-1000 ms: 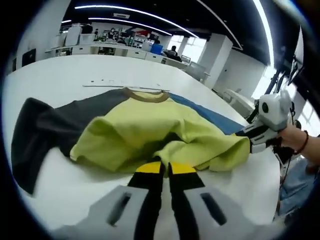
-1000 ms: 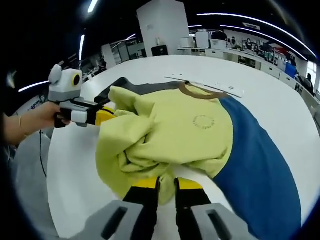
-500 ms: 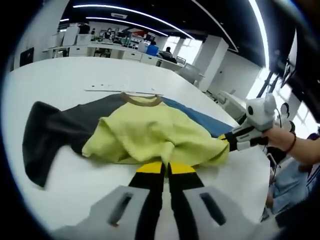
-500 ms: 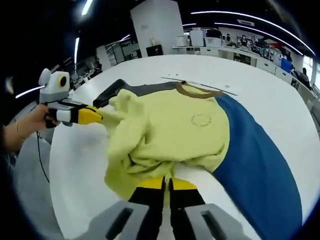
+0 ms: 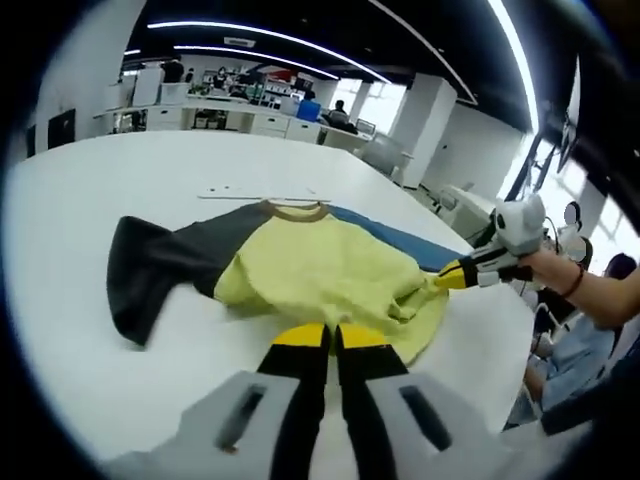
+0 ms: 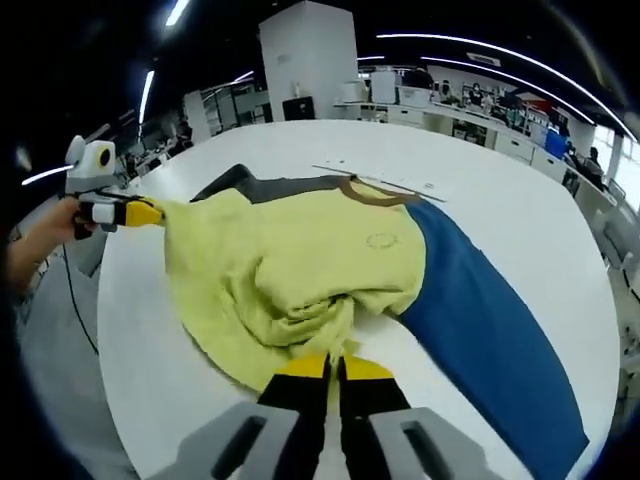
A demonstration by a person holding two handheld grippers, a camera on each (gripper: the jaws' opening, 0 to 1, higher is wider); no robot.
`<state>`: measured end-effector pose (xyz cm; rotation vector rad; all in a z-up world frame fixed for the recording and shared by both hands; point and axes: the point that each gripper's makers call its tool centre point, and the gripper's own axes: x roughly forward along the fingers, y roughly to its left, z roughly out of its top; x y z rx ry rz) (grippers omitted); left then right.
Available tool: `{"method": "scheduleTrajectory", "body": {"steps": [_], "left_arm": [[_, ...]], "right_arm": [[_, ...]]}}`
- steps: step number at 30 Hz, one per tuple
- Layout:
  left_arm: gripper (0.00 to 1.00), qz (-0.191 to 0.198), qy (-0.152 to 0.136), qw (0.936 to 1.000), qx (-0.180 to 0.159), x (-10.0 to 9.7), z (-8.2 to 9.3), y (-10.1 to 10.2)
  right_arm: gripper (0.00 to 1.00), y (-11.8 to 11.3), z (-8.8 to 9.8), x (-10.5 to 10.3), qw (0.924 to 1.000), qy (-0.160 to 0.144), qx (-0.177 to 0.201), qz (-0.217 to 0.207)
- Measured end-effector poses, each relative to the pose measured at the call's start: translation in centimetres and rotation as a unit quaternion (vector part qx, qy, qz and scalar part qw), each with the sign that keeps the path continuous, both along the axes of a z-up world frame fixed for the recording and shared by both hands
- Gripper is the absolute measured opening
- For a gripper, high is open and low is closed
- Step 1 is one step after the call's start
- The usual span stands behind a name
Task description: Fold the garment on the visible template until the final outline fits inside the template.
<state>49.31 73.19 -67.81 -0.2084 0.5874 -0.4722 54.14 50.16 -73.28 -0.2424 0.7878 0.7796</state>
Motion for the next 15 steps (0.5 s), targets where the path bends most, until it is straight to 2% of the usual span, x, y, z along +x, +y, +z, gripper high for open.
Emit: {"method": "scheduleTrajectory", "body": {"steps": [4,15], "left_arm": [[0.0,0.001,0.0,1.0,0.005,-1.2,0.3,0.0],[0.0,-0.005,0.014,0.9998,0.01,-4.5,0.2,0.2]], "right_arm": [[0.0,-1.0,0.3,-0.9,0.9998,-0.009,-0.01,-0.011],[0.0,-2.5,0.9,-4.2,0.9977,-0.014,-0.001,-0.066]]}}
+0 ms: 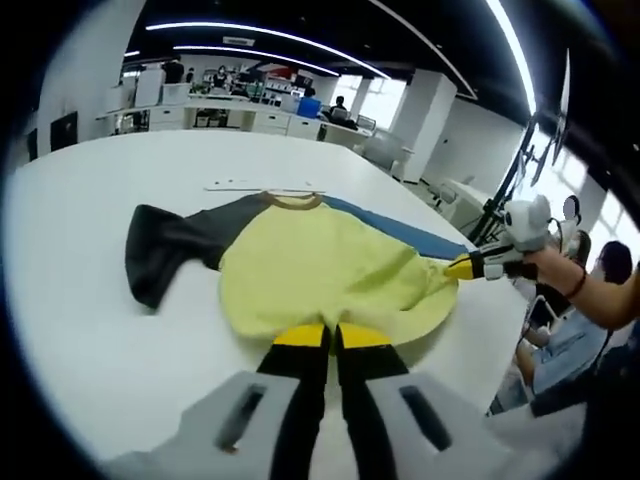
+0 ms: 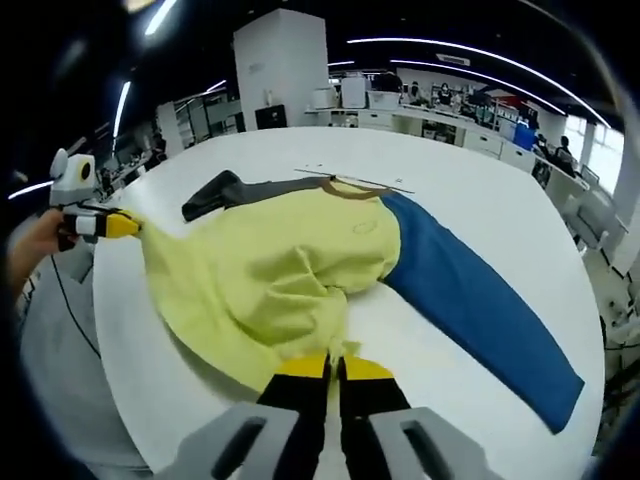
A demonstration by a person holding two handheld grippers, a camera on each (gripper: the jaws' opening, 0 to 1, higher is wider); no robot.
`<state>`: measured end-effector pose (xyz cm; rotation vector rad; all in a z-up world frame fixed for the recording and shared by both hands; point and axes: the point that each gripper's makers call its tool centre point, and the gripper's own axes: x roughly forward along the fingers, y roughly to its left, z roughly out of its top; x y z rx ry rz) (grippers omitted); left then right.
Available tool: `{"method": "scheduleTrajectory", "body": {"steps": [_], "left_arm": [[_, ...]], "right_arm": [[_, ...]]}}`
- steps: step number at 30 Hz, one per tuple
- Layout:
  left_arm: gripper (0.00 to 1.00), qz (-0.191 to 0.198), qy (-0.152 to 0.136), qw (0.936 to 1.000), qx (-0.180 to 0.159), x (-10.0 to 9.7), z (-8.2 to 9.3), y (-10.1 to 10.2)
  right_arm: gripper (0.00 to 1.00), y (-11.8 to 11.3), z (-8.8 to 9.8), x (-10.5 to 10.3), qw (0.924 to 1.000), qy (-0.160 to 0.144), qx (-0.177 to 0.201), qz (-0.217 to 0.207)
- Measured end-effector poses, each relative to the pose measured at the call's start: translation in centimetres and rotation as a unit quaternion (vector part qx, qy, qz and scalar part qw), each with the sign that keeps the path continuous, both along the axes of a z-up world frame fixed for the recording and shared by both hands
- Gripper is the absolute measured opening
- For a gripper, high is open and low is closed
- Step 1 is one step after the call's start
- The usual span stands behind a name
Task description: Fold the garment on the visible template until the final outline fits inside the template.
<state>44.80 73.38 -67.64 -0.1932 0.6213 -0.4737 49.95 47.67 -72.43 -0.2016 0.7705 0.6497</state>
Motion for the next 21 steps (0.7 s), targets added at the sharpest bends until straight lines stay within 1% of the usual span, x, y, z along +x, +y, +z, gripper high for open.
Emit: {"method": "scheduleTrajectory", "body": {"steps": [3,6,8,9,10,12,14,15,18,21], "left_arm": [[0.0,0.001,0.003,1.0,-0.001,-0.8,-0.1,0.0],[0.0,0.004,0.008,1.0,-0.002,-1.6,-0.4,0.2],[0.0,0.004,0.013,0.9999,0.002,-2.2,-0.7,0.4],[0.0,0.006,0.016,0.9998,0.003,-2.5,-0.9,0.5],[0.0,0.007,0.018,0.9998,0.005,-2.7,-1.1,0.7],[0.0,0.011,0.027,0.9996,0.005,-3.3,-1.5,1.0],[0.0,0.019,0.036,0.9991,0.007,-3.8,-2.2,1.6],[0.0,0.025,0.044,0.9987,0.007,-4.1,-2.6,1.8],[0.0,0.031,0.053,0.9981,0.006,-4.8,-3.3,2.2],[0.0,0.037,0.062,0.9973,0.009,-5.4,-3.9,2.4]], "right_arm": [[0.0,-0.2,-0.2,-0.9,1.0,-0.001,-0.002,-0.007],[0.0,-0.1,-0.5,-1.9,0.9994,0.014,0.018,-0.027],[0.0,-0.2,-0.6,-2.3,0.9994,0.011,0.013,-0.03],[0.0,-0.2,-0.7,-2.8,0.9996,0.006,0.0,-0.026],[0.0,-0.2,-0.7,-2.9,0.9997,0.006,0.0,-0.026],[0.0,-0.1,-0.9,-3.5,0.9996,0.008,0.0,-0.028],[0.0,0.0,-1.3,-4.0,0.9996,0.009,-0.008,-0.026],[0.0,0.0,-1.8,-4.5,0.9996,0.012,-0.023,-0.014],[0.0,0.2,-2.3,-5.2,0.9994,0.017,-0.026,-0.014],[0.0,0.3,-2.7,-5.9,0.999,0.015,-0.04,-0.008]]}}
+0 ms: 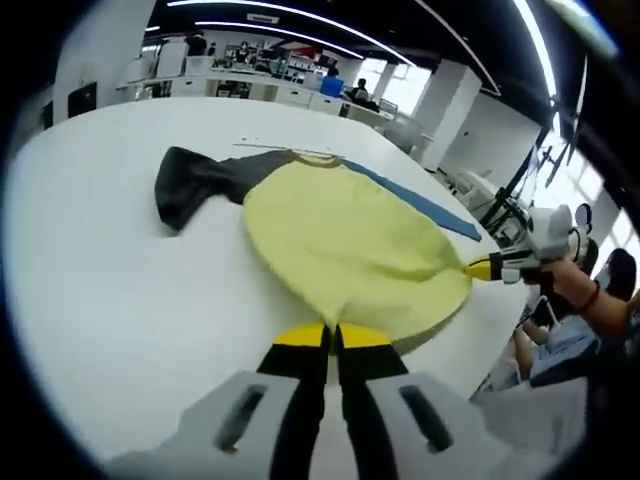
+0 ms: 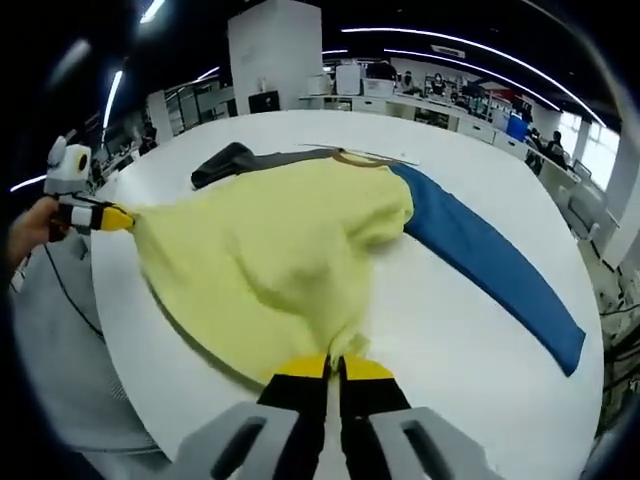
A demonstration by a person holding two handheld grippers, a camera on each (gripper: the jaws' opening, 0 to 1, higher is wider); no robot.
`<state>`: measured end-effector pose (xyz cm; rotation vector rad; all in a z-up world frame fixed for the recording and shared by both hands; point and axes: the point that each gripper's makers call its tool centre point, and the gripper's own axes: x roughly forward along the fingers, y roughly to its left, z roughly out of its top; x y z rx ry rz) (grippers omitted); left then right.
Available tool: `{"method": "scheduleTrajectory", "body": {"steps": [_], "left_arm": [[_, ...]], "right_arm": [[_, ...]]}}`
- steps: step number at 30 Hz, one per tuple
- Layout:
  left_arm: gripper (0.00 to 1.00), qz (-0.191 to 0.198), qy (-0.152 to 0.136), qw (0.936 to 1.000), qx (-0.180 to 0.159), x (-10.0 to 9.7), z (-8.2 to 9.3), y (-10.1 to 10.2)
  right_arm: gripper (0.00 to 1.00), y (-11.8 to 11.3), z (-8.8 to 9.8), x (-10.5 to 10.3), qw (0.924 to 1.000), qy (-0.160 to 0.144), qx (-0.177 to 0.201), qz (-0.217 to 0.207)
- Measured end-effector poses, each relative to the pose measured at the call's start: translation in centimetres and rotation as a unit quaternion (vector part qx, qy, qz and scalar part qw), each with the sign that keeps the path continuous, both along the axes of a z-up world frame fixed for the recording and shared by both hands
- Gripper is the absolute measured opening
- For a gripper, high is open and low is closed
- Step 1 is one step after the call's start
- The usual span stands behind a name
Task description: Fold the garment on the visible template until the final outline fits inside the template.
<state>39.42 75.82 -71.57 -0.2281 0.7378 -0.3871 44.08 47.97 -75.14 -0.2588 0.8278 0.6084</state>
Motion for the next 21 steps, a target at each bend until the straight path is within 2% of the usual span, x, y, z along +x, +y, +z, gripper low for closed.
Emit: {"method": "scheduleTrajectory", "body": {"steps": [7,11,15,16,19,21], "left_arm": [[0.0,0.014,0.011,0.9998,0.002,-0.5,-0.8,0.6],[0.0,0.018,0.011,0.9998,0.003,-0.6,-0.7,0.7],[0.0,0.019,0.009,0.9997,0.012,-0.5,-0.8,1.1],[0.0,0.02,0.01,0.9996,0.014,-0.5,-0.8,1.3],[0.0,0.024,0.011,0.9996,0.012,-0.5,-0.9,1.5],[0.0,0.025,0.01,0.9995,0.014,-0.4,-0.9,1.6]], "right_arm": [[0.01,-0.1,-1.0,-0.8,0.9999,0.012,-0.007,0.005],[0.03,-0.5,0.2,-0.6,0.9999,0.008,-0.002,0.006],[0.03,-1.9,1.4,0.9,0.9997,-0.019,-0.012,0.01],[0.03,-2.1,1.6,1.4,0.9993,-0.028,-0.016,0.018],[0.04,-2.2,1.3,1.7,0.999,-0.02,-0.013,0.037],[0.04,-1.9,0.8,1.7,0.9971,-0.015,-0.016,0.073]]}}
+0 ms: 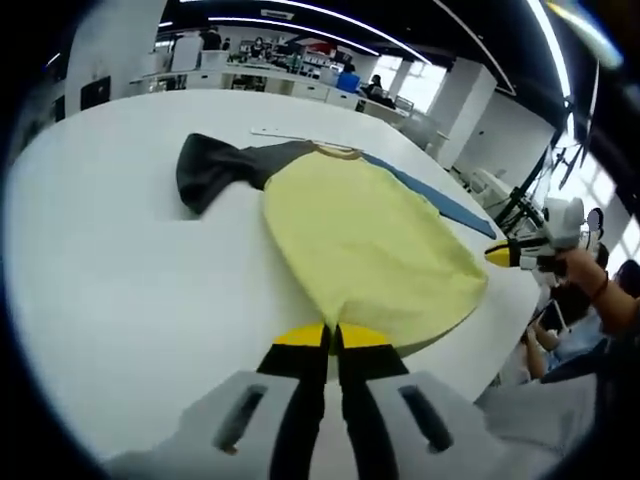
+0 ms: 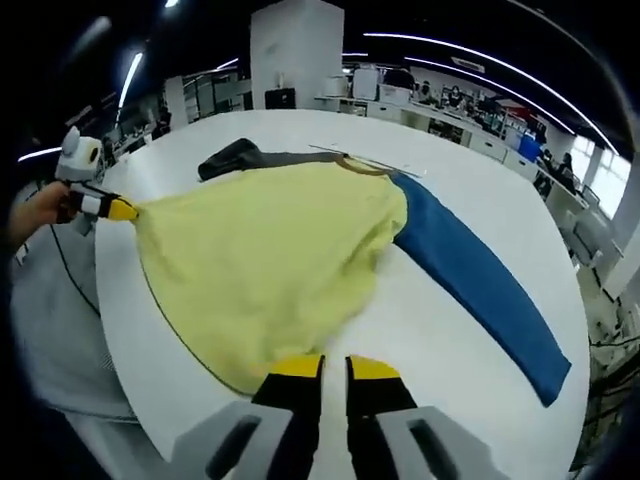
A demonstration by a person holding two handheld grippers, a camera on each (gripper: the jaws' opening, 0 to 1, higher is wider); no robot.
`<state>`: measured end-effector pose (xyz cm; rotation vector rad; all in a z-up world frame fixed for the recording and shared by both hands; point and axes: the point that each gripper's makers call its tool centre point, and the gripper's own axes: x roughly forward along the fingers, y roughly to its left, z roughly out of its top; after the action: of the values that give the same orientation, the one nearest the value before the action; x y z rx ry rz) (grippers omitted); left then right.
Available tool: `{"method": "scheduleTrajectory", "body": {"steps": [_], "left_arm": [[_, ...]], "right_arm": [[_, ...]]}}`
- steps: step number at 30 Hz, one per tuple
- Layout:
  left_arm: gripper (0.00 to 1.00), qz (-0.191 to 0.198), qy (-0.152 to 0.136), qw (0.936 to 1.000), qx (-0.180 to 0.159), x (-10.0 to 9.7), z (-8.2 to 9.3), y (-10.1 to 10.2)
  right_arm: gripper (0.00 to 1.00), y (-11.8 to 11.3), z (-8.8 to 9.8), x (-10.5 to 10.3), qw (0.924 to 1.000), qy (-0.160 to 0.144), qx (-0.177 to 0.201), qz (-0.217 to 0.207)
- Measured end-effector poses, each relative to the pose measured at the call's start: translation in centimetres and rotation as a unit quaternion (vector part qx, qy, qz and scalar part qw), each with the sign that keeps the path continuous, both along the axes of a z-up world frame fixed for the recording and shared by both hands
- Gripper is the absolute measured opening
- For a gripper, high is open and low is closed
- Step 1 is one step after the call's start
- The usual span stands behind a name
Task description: Fold the garment on the visible template until the final outline fits inside the template.
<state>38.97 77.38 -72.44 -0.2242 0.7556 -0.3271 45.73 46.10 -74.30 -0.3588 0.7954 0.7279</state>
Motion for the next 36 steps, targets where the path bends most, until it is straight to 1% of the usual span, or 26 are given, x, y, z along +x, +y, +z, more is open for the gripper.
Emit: {"method": "scheduleTrajectory", "body": {"steps": [1,3,4,5,6,7,8,10,11,12,14,15,16,17,18,19,21,23,28,31,36], "left_arm": [[0.0,0.0,0.0,1.0,0.001,0.0,0.0,0.0],[0.0,0.001,0.001,1.0,0.001,0.0,0.0,0.1],[0.0,0.001,0.001,1.0,0.001,0.0,-0.1,0.1],[0.0,0.002,0.001,1.0,0.001,0.0,-0.1,0.1],[0.0,0.003,0.002,1.0,0.001,0.0,-0.1,0.1],[0.0,0.003,0.002,1.0,0.0,0.0,-0.1,0.1],[0.0,0.004,0.002,1.0,0.0,0.0,-0.2,0.2],[0.0,0.005,0.003,1.0,-0.001,-0.1,-0.2,0.1],[0.0,0.005,0.004,1.0,-0.002,-0.1,-0.2,0.1],[0.0,0.005,0.004,1.0,-0.002,-0.1,-0.2,0.1],[0.0,0.005,0.004,1.0,-0.002,-0.1,-0.2,0.2],[0.0,0.005,0.004,1.0,-0.002,-0.2,-0.1,0.2],[0.0,0.005,0.005,1.0,-0.002,-0.2,-0.1,0.2],[0.0,0.006,0.005,1.0,-0.001,-0.2,-0.1,0.3],[0.0,0.006,0.004,1.0,-0.001,-0.2,-0.1,0.4],[0.0,0.006,0.004,1.0,-0.001,-0.2,0.0,0.4],[0.0,0.004,0.003,1.0,0.0,-0.2,0.0,0.4],[0.0,0.001,0.003,1.0,0.001,-0.2,0.0,0.4],[0.0,0.0,0.0,1.0,0.0,-0.3,0.3,0.3],[0.0,-0.003,-0.001,1.0,0.001,-0.4,0.4,0.3],[0.0,-0.006,0.001,1.0,0.004,-0.7,0.1,0.5]], "right_arm": [[0.04,0.0,-0.2,-0.1,1.0,0.009,0.0,0.004],[0.05,0.5,-0.8,-0.4,0.9993,0.023,0.002,0.029],[0.05,0.4,-1.0,-0.2,0.9993,0.023,0.002,0.028],[0.05,0.6,-1.3,-0.2,0.9989,0.024,0.001,0.039],[0.05,0.9,-1.7,-0.7,0.9973,0.038,-0.002,0.063],[0.06,1.0,-1.9,-0.6,0.9973,0.042,0.0,0.06],[0.07,1.3,-2.1,-0.5,0.9963,0.042,-0.002,0.075],[0.07,1.4,-2.7,-0.1,0.9952,0.044,-0.012,0.086],[0.07,1.5,-2.7,0.0,0.9942,0.041,-0.015,0.098],[0.07,1.8,-2.9,0.1,0.9925,0.041,-0.012,0.114],[0.07,2.0,-3.0,0.0,0.9915,0.055,-0.008,0.118],[0.07,2.3,-3.1,-0.2,0.9903,0.066,0.003,0.122],[0.06,2.3,-3.3,-0.2,0.99,0.074,0.003,0.12],[0.05,1.8,-3.5,-0.2,0.9906,0.084,-0.007,0.108],[0.05,2.1,-3.6,-0.1,0.9899,0.078,-0.003,0.119],[0.04,2.1,-3.7,0.0,0.9895,0.079,-0.003,0.121],[0.0,2.0,-3.7,-0.1,0.9891,0.084,-0.004,0.12],[0.0,1.8,-3.7,-0.3,0.989,0.09,-0.001,0.117],[0.0,0.5,-3.1,-0.8,0.9913,0.087,-0.021,0.097],[0.0,-0.3,-2.4,-1.0,0.9931,0.086,-0.017,0.077],[0.0,-1.5,-1.6,-1.9,0.9951,0.075,-0.03,0.056]]}}
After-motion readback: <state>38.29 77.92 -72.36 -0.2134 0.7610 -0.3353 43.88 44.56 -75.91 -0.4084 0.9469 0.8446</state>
